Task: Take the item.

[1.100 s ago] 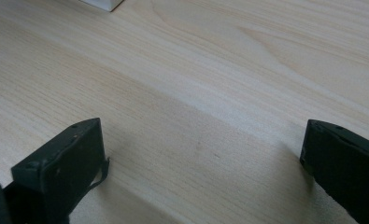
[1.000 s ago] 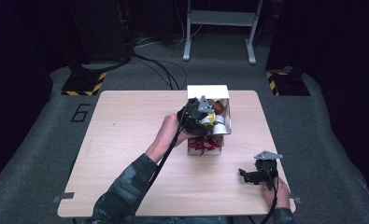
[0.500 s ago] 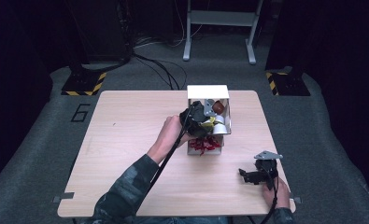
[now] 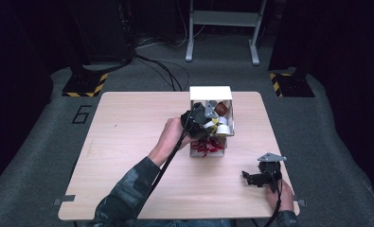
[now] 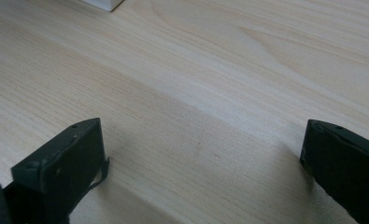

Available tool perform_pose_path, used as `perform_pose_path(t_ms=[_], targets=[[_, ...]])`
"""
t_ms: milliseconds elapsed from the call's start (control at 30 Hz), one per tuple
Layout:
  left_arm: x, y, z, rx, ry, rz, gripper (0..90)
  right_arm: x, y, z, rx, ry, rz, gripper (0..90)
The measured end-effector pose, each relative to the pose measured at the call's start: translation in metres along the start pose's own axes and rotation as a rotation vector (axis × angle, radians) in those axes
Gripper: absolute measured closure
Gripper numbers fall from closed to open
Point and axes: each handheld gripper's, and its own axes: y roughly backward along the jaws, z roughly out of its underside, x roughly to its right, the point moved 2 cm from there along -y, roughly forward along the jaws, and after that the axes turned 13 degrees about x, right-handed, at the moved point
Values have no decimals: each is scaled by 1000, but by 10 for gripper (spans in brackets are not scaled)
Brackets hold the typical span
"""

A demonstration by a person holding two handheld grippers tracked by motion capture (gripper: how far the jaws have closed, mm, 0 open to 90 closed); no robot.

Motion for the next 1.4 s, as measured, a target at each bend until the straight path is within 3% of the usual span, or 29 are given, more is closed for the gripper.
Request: perform_pose_path(t_ms=[633,767,1400], targets=[[-1,9,-1,45,-5,-9,578,0,0,0,-1,0,-1,0],[-1,12,-5,53,-27,-6,578,0,0,0,-1,0,0,0],[-4,32,-11,103,-25,-29,578,0,0,0,-1,3,7,0]])
